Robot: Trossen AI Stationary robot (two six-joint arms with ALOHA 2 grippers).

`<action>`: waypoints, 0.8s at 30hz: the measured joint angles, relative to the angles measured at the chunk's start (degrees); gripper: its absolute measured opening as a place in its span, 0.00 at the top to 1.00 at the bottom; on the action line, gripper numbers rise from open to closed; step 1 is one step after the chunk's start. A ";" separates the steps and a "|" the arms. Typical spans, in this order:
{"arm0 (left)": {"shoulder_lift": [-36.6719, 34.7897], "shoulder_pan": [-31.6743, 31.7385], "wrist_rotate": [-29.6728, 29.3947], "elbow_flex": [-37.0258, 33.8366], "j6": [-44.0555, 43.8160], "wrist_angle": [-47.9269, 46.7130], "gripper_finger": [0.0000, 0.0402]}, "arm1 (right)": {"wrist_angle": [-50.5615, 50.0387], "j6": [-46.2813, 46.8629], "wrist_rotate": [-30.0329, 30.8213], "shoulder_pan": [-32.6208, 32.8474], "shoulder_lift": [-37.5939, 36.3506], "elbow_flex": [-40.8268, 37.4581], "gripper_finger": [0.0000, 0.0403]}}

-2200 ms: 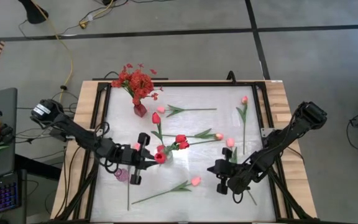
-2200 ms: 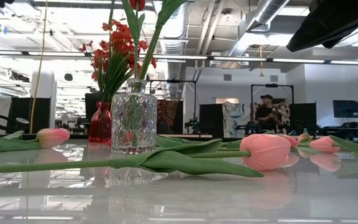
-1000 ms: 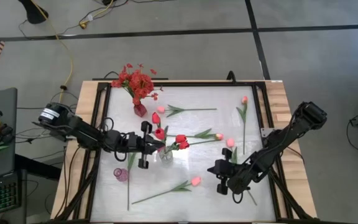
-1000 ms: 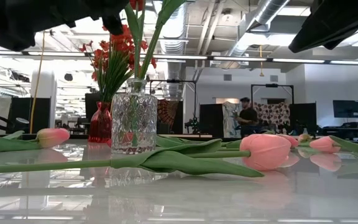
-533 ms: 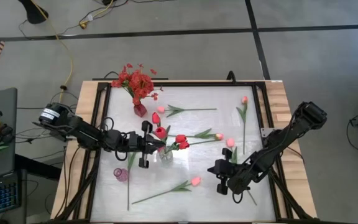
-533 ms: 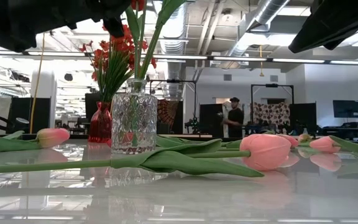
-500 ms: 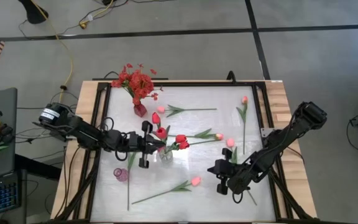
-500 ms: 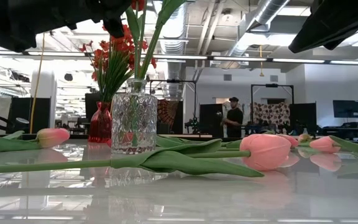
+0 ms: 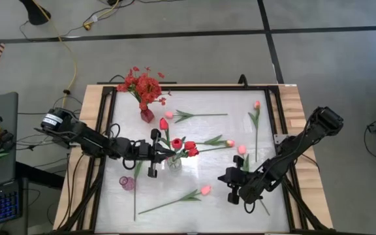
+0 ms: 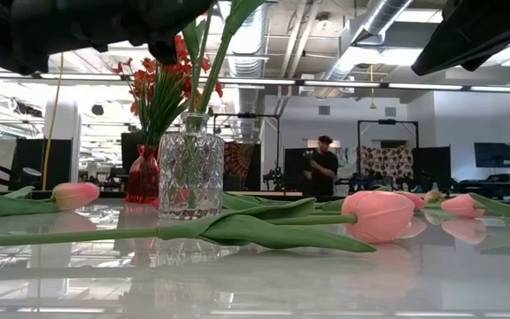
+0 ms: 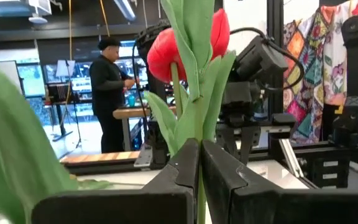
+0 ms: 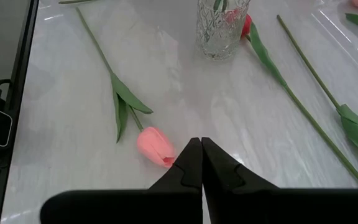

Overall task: Sort flowers into vase by color
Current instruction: Put the red flower into the transparent vase

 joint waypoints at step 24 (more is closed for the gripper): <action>-0.02 -0.07 0.13 -3.81 -4.57 -5.23 1.00 | 0.04 -0.02 -0.39 -0.56 0.00 0.00 0.93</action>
